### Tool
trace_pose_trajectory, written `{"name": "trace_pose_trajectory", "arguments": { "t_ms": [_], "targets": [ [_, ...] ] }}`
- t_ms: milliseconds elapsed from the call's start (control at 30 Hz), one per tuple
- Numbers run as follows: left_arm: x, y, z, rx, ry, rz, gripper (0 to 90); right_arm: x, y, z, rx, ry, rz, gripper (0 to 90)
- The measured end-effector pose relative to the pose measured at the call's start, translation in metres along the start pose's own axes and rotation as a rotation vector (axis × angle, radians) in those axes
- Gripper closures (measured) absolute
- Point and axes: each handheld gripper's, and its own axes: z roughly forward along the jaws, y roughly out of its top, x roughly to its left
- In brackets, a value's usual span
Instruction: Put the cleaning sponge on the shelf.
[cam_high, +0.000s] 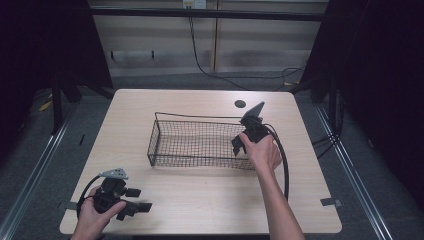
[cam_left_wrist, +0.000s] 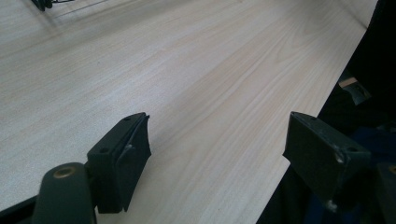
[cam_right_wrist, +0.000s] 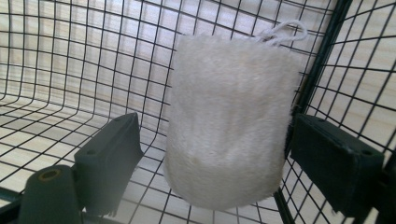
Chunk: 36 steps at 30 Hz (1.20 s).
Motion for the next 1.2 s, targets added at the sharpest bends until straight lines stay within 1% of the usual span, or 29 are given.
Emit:
{"name": "trace_pose_trajectory", "arguments": {
  "t_ms": [33,67,100,133,167,200,233,300,333,400,467,533,600,667,700,767,800,867,900,967,1100,1133,1167,1200],
  "targets": [
    [0.000,0.000,0.000,0.000,0.001,0.000,22.0,0.001,0.000,-0.002,0.000,0.004,0.003,16.0],
    [0.000,0.000,0.000,0.000,0.002,0.000,22.0,0.000,-0.001,-0.003,-0.003,0.003,-0.008,16.0],
    [0.000,0.000,0.000,-0.002,0.003,0.000,21.9,0.000,-0.001,-0.004,-0.001,-0.002,-0.004,16.0],
    [0.000,0.000,0.000,0.001,0.002,0.001,21.9,0.000,-0.001,-0.005,-0.005,-0.002,-0.010,16.0],
    [0.000,0.000,0.000,0.001,0.001,0.000,22.0,-0.001,-0.001,-0.006,0.000,0.002,-0.019,16.0],
    [0.000,0.000,0.000,0.001,0.002,0.000,22.0,-0.002,-0.002,-0.007,-0.010,0.007,-0.024,16.0],
    [0.000,0.000,0.000,0.001,0.002,0.000,22.0,-0.002,-0.002,-0.008,-0.012,0.012,-0.018,16.1],
    [0.000,0.000,0.000,0.000,0.002,-0.001,21.9,-0.004,-0.004,-0.010,-0.021,0.017,-0.040,16.9],
    [0.000,0.000,0.000,0.000,0.002,0.000,22.0,-0.004,-0.004,-0.011,-0.018,0.024,-0.038,16.6],
    [0.000,0.000,0.000,0.000,0.002,0.000,22.0,-0.005,-0.006,-0.013,-0.027,0.034,-0.053,16.6],
    [0.000,0.000,0.000,0.001,0.002,0.001,22.0,-0.005,-0.007,-0.016,-0.036,0.037,-0.058,16.6],
    [0.000,0.000,0.000,0.001,0.001,0.001,21.9,-0.006,-0.009,-0.019,-0.054,0.054,-0.078,16.6],
    [0.000,0.000,0.000,0.001,0.001,0.001,22.0,-0.006,-0.010,-0.021,-0.058,0.067,-0.079,16.6],
    [0.000,0.000,0.001,-0.001,0.003,0.001,21.9,-0.007,-0.012,-0.022,-0.070,0.076,-0.093,16.7],
    [0.000,0.000,0.001,-0.001,0.004,-0.001,21.9,-0.008,-0.013,-0.024,-0.069,0.084,-0.090,16.7],
    [0.000,0.000,0.001,0.002,0.001,-0.001,22.0,-0.009,-0.015,-0.027,-0.085,0.094,-0.108,17.2],
    [0.000,0.000,0.001,0.001,0.002,-0.001,21.9,-0.009,-0.015,-0.028,-0.085,0.100,-0.107,17.2],
    [0.000,0.000,0.001,0.000,0.002,-0.001,22.0,-0.009,-0.017,-0.029,-0.083,0.124,-0.126,18.2],
    [0.000,0.000,0.001,0.000,0.002,-0.002,21.9,-0.008,-0.018,-0.031,-0.080,0.127,-0.129,18.5],
    [0.000,0.000,0.001,-0.001,0.002,-0.002,21.9,-0.008,-0.020,-0.032,-0.082,0.143,-0.158,18.8],
    [0.000,0.000,0.001,-0.001,0.004,-0.001,21.9,-0.007,-0.024,-0.035,-0.091,0.150,-0.180,18.9],
    [0.000,0.000,0.001,-0.001,0.004,-0.002,21.9,-0.007,-0.026,-0.037,-0.092,0.155,-0.185,18.9],
    [0.000,0.000,0.001,0.000,0.005,0.000,21.9,-0.007,-0.027,-0.038,-0.106,0.168,-0.195,19.1],
    [0.000,0.000,0.001,0.000,0.005,-0.001,21.9,-0.007,-0.028,-0.039,-0.107,0.172,-0.195,19.2]
  ]
}}
